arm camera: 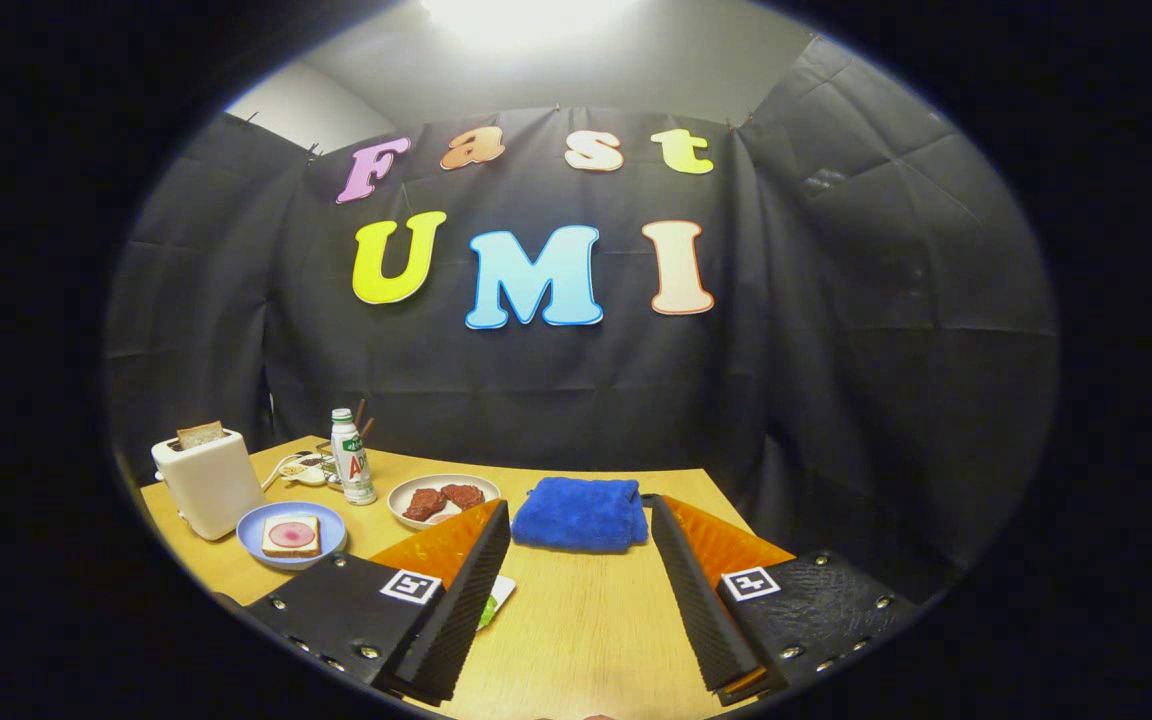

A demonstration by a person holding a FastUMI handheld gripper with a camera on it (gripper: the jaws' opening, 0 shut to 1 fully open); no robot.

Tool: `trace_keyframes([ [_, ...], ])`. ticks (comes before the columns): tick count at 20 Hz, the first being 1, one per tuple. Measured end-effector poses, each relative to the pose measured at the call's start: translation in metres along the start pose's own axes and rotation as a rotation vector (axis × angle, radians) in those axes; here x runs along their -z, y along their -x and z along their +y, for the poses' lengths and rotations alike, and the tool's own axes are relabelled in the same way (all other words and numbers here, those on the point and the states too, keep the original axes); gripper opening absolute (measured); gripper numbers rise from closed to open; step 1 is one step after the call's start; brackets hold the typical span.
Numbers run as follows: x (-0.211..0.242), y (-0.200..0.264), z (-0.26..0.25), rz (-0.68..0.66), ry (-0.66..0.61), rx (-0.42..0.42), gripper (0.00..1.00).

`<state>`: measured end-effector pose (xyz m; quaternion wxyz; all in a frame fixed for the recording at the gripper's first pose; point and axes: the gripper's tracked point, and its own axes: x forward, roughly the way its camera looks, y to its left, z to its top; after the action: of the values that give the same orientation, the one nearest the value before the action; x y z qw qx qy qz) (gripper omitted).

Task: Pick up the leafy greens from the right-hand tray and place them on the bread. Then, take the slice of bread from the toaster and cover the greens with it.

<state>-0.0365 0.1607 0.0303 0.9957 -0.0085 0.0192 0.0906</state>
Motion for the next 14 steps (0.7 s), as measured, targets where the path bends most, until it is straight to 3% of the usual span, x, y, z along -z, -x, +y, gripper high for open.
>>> trace_keyframes([
  [9, 0.023, -0.018, 0.033, 0.167, 0.103, -0.012, 0.87],
  [14, 0.059, -0.036, 0.080, 0.401, 0.146, -0.111, 0.87],
])
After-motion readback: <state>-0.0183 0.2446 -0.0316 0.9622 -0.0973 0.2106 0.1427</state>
